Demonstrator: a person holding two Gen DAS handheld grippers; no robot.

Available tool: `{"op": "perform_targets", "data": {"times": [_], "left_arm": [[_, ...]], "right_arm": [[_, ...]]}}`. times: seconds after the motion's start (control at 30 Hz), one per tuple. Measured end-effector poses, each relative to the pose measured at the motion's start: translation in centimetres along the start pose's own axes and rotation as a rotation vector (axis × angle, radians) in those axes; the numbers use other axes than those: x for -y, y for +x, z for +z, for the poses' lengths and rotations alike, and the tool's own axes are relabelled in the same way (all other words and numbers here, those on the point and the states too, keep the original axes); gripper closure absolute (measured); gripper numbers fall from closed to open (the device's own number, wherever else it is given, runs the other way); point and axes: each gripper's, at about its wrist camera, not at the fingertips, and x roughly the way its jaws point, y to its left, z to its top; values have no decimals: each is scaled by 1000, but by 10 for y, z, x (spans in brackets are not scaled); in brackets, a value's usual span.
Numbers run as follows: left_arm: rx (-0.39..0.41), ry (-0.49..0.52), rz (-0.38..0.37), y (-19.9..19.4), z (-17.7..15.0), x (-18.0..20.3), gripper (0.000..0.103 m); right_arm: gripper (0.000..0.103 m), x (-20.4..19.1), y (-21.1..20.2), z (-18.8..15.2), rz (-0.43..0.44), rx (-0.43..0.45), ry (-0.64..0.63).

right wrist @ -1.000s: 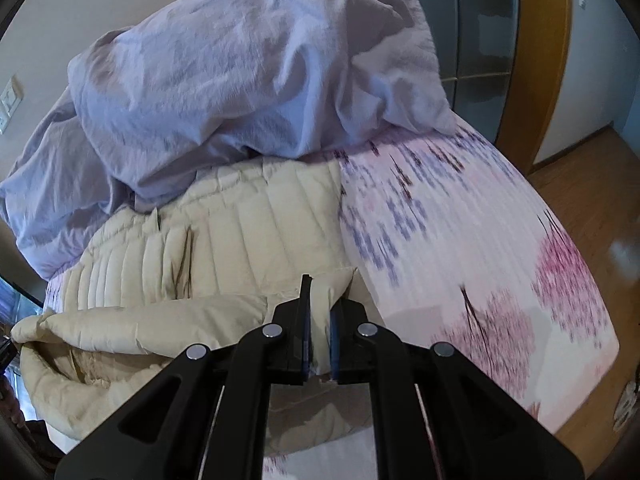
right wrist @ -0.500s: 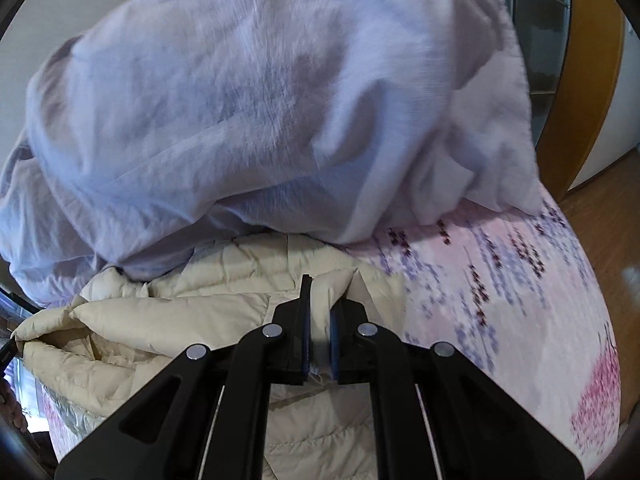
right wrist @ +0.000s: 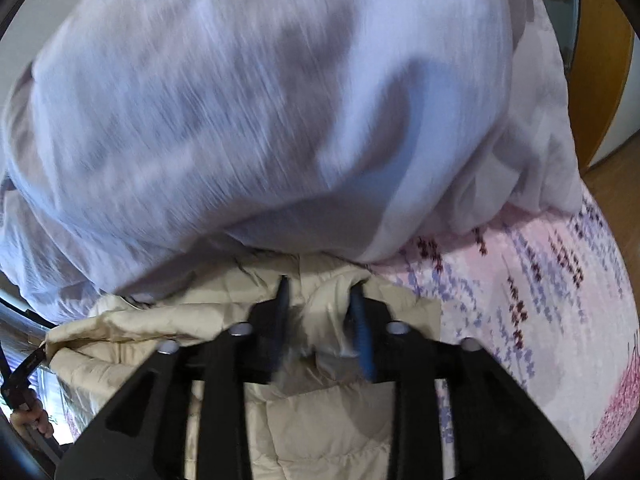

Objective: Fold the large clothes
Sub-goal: 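Open both tools to release the hem near the collar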

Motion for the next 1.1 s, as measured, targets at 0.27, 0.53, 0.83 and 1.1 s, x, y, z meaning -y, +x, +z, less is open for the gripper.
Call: {"op": "perform_targets", "data": {"times": [0.27, 0.53, 0.83, 1.1], "left_arm": [[78, 37, -8, -27, 1, -1, 40], [44, 36, -68, -7, -42, 29, 40], [85, 25, 58, 46, -75, 56, 38], [111, 52, 125, 70, -67, 62, 32]], "right_arm": [[46, 2, -30, -24, -10, 48, -94], [46, -18, 6, -68, -31, -13, -183], [45, -38, 45, -92, -174, 80, -267], [41, -40, 65, -91, -184, 91, -258]]}}
